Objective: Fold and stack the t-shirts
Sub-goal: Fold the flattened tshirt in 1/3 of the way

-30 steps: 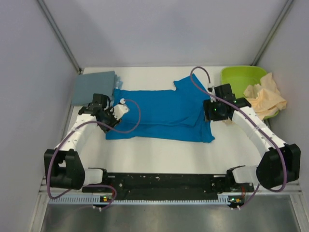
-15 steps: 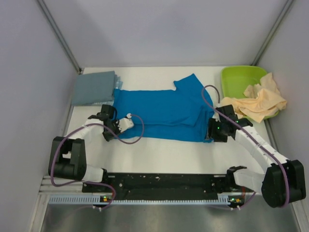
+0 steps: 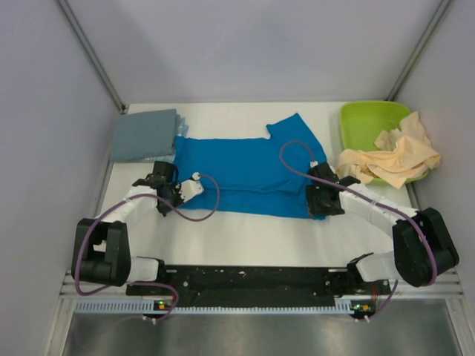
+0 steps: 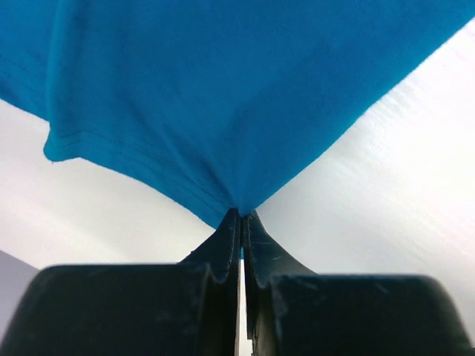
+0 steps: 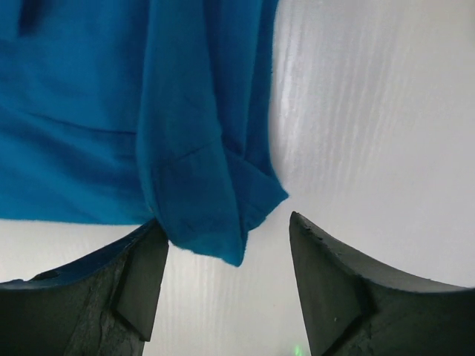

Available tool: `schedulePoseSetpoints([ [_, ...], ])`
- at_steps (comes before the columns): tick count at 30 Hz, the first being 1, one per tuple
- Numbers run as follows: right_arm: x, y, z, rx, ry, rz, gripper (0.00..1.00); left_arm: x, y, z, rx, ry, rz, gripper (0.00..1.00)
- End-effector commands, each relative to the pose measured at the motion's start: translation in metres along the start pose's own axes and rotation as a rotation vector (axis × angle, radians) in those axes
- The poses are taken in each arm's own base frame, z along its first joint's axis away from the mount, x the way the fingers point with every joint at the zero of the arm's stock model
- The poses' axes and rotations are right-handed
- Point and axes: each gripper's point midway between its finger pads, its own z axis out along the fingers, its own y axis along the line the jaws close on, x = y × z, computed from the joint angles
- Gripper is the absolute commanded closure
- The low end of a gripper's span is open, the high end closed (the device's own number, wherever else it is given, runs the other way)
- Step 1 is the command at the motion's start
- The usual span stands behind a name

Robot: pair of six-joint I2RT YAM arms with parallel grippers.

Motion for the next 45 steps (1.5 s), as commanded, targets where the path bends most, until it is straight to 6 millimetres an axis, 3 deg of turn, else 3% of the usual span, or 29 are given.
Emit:
schedulePoseSetpoints([
  [1,-0.035,-0.023,-0.003,0.162,-0.112,0.021,0.37,0.012,0.007,-0.009,-0.057,0.059,0.006,1.0],
  [8,-0.046,-0.077,-0.005,0.242,-0.131,0.168,0.39,0.03,0.017,-0.012,-0.106,0.141,0.045,1.0],
  [15,-0.06,-0.101,-0.03,0.257,-0.208,0.224,0.34,0.024,0.015,-0.02,-0.073,0.124,0.027,1.0],
  [17,-0.064,-0.093,-0.038,0.195,-0.223,0.231,0.34,0.021,0.015,-0.023,-0.063,0.115,0.02,1.0],
  [19,-0.065,-0.061,-0.045,0.019,-0.232,0.273,0.37,0.017,0.015,-0.027,-0.054,0.103,0.006,1.0],
  [23,-0.041,-0.015,-0.05,-0.154,-0.202,0.357,0.4,0.015,0.018,-0.031,-0.056,0.103,-0.002,1.0],
  [25,-0.027,-0.003,-0.044,-0.185,-0.16,0.376,0.42,0.015,0.02,-0.031,-0.061,0.107,-0.003,1.0],
  [30,-0.02,0.003,-0.017,-0.197,-0.11,0.43,0.55,0.013,0.028,-0.035,-0.094,0.109,0.002,1.0],
  [34,-0.008,0.01,-0.005,-0.233,-0.063,0.467,0.55,0.01,0.034,-0.039,-0.113,0.105,-0.004,1.0],
  [39,0.008,0.005,0.011,-0.249,-0.036,0.543,0.57,0.01,0.039,-0.042,-0.128,0.111,-0.002,1.0],
  [41,0.01,-0.001,0.014,-0.255,-0.024,0.575,0.71,0.01,0.041,-0.043,-0.137,0.115,-0.002,1.0],
  [45,-0.006,-0.027,0.007,-0.195,-0.117,0.586,1.0,0.012,0.05,-0.049,-0.176,0.132,-0.013,1.0],
])
